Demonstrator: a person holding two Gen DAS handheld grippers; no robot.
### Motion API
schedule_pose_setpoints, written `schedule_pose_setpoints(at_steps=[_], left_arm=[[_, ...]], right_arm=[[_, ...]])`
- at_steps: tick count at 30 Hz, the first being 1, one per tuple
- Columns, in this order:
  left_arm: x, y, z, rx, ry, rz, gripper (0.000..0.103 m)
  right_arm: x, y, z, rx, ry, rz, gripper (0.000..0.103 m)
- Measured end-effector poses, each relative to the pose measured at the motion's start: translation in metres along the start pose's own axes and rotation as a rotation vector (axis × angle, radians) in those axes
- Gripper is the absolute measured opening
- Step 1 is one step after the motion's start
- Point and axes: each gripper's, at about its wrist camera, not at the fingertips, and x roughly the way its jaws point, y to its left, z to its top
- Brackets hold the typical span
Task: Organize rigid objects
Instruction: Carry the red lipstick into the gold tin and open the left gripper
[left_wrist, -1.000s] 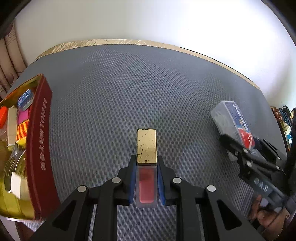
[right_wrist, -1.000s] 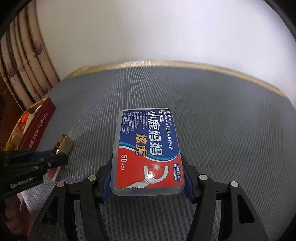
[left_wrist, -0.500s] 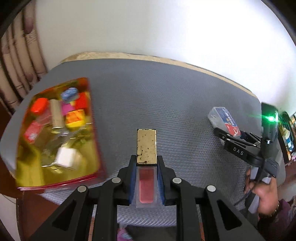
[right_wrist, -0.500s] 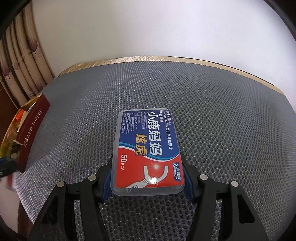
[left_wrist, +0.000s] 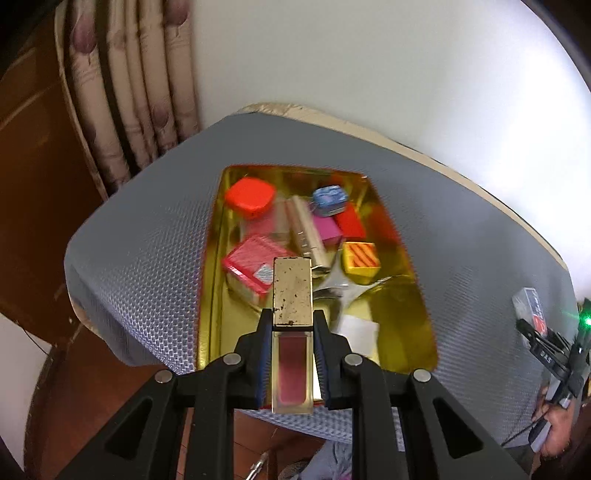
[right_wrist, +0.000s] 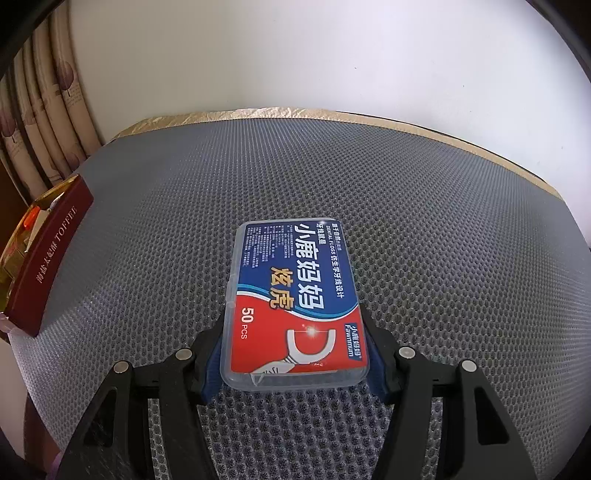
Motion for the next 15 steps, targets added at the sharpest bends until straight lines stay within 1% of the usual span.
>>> schedule_pose_setpoints(at_steps=[3,5,7,11,15], left_arm=[[0.012,0.007,-0.002,-0.021,0.025,-0.016,0.020],[0.012,0.008,-0.004,-0.015,0.030,-0.011,0.020],[0.020,0.010,-0.003,-0.003,0.032,-0.008,0.020],[0.034,0.018,-0.003,-0.021,0.049,-0.003,0.020],[0.037,0.019,-0.004,-0.039,0.053,0.011,0.021]], right_arm=[[0.000,0.000,0.000,-0.004,0.001,-0.006,0.058],[0.000,0.001,0.000,-0.006,0.001,-0.009,0.058],[0.001,0.001,0.000,-0.005,0.001,-0.009,0.058],[0.001,0.001,0.000,-0.004,0.001,-0.008,0.058],[0.000,0.000,-0.001,-0.002,0.000,-0.009,0.058]])
